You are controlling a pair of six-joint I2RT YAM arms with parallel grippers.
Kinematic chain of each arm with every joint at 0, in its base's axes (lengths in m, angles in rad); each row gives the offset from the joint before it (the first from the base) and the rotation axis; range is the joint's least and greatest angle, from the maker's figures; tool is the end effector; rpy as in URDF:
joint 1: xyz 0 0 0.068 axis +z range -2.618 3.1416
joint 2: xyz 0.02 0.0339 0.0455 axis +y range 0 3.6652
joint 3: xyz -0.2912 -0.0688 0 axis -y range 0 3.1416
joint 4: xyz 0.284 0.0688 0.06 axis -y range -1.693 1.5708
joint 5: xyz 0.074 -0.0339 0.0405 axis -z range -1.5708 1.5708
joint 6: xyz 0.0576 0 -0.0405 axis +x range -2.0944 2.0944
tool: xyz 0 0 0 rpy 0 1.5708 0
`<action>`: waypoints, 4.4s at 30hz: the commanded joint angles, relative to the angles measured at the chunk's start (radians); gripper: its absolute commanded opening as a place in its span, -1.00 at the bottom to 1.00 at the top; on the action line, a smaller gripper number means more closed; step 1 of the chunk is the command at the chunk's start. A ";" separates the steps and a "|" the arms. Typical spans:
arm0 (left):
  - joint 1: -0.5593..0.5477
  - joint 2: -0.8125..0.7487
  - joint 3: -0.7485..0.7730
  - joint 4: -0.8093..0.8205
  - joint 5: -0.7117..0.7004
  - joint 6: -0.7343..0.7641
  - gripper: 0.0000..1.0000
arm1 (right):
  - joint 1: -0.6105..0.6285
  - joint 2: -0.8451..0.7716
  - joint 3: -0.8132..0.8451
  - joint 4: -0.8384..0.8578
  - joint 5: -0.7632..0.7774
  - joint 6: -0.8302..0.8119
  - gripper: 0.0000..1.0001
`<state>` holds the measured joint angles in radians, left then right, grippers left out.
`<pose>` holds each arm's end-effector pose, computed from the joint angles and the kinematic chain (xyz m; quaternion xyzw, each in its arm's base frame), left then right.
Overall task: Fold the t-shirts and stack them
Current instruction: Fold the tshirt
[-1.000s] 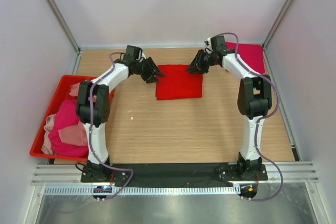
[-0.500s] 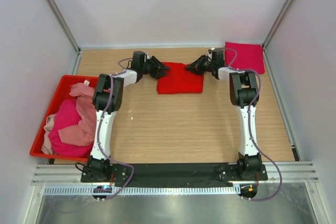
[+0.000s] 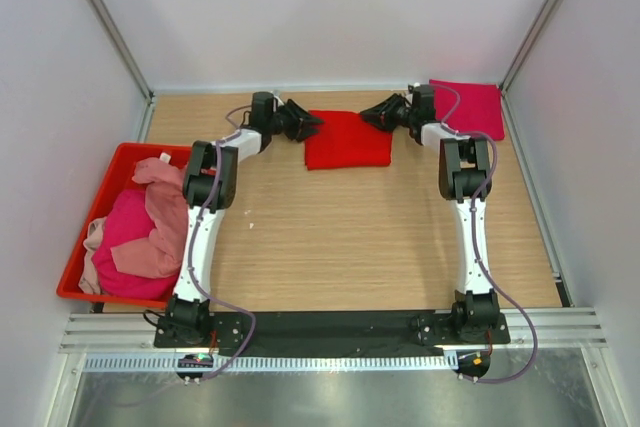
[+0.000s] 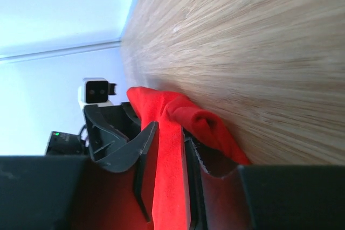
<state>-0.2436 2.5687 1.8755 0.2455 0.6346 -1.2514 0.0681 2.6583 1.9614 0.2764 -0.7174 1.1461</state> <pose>0.6032 -0.1851 0.0839 -0.2428 0.7844 -0.5376 0.1915 0.6373 0.0814 0.0646 0.2394 0.7723 0.5325 0.2503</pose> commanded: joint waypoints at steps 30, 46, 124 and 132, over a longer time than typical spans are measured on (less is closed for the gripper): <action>-0.034 -0.191 -0.315 -0.275 0.057 0.233 -0.28 | 0.009 -0.339 -0.631 -0.117 -0.148 -0.246 -0.98; -0.065 -0.697 -0.789 -0.500 -0.030 0.440 -0.25 | 0.079 -0.753 -1.046 -0.444 -0.112 -0.490 -0.98; -0.109 -0.815 -0.567 -0.894 -0.191 0.549 0.11 | 0.223 -0.732 -0.348 -1.097 0.665 -0.698 0.88; -0.082 -0.870 -0.663 -0.881 -0.181 0.553 0.11 | 0.262 -0.607 -0.245 -1.119 0.789 -0.695 0.87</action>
<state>-0.3405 1.7672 1.2503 -0.6441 0.4522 -0.7200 0.3359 2.0438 1.6516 -0.8246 -0.0154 0.4431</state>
